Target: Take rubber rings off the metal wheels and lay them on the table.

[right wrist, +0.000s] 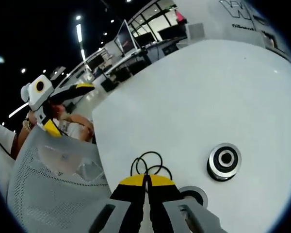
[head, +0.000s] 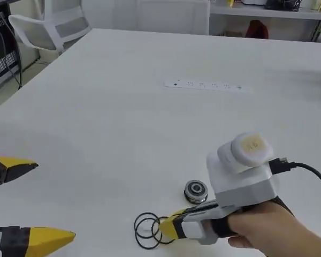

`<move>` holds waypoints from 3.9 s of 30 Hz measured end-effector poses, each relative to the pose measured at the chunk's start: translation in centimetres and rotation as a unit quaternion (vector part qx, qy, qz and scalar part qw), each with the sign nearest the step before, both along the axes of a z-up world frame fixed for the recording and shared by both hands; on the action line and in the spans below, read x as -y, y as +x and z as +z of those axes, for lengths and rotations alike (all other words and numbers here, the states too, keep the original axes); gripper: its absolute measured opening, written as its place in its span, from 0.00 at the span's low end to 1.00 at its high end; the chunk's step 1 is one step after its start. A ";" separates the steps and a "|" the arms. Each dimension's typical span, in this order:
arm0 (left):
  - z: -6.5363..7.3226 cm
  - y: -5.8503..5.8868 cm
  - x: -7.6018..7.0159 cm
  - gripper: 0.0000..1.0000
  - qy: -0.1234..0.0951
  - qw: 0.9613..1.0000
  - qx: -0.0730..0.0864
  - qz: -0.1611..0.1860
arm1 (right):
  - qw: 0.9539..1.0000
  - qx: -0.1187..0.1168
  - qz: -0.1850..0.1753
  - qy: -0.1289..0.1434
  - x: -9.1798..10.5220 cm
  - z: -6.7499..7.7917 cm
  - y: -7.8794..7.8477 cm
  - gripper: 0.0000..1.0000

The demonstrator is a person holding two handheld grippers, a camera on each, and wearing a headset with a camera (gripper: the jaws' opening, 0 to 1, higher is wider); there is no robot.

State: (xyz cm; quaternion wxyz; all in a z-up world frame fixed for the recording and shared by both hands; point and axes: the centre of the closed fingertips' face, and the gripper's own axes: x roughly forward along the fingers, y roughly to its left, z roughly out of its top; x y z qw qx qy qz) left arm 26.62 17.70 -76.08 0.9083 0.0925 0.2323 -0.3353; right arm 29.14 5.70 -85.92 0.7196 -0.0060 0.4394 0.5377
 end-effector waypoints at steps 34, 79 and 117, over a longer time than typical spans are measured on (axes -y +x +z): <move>0.3 0.7 0.1 0.79 0.006 1.000 0.001 -0.006 | 0.990 0.035 -0.107 0.087 1.6 4.8 5.4 0.03; 8.3 6.1 5.9 0.76 0.027 0.986 0.104 -0.131 | 0.973 0.125 -0.159 0.112 7.4 8.0 9.8 0.25; 5.4 13.3 18.4 0.48 -0.035 0.962 0.142 -0.230 | 0.990 0.132 -0.050 -0.022 8.4 0.4 7.2 0.28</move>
